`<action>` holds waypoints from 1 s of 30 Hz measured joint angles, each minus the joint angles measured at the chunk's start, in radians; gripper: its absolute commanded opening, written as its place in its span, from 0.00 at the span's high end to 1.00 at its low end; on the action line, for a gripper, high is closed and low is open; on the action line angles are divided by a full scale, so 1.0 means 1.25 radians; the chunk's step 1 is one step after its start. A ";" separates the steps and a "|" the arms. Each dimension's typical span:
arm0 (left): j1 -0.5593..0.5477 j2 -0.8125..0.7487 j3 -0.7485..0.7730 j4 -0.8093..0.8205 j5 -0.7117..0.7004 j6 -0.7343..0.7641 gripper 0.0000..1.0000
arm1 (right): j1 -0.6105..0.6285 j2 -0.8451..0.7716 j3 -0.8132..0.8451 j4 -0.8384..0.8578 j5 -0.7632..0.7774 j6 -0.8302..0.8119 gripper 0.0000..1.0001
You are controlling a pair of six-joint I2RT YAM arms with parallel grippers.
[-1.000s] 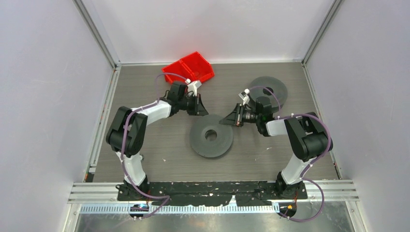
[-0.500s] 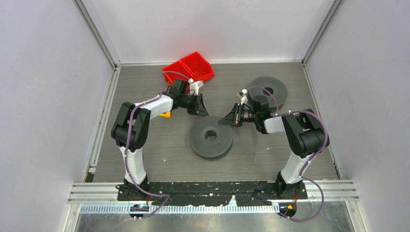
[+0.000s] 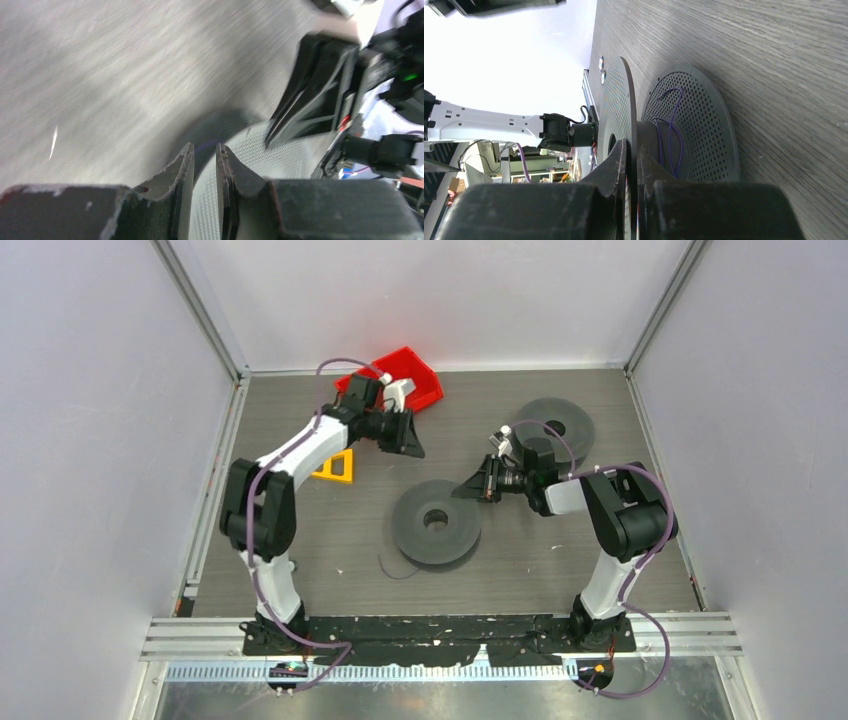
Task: Wrap the cables
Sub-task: Place the cable reel at the center of the board.
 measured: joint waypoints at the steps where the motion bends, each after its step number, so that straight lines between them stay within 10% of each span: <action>1: 0.002 -0.028 -0.027 0.004 -0.046 0.001 0.76 | 0.000 0.000 0.000 -0.001 0.000 0.000 0.95; 13: 0.005 -0.689 -0.658 0.014 -0.446 -0.182 0.62 | 0.000 0.000 0.000 -0.011 0.012 -0.001 0.95; 30: -0.072 -0.817 -0.839 0.057 -0.453 -0.268 0.64 | 0.003 0.026 0.163 -0.265 0.042 -0.137 0.95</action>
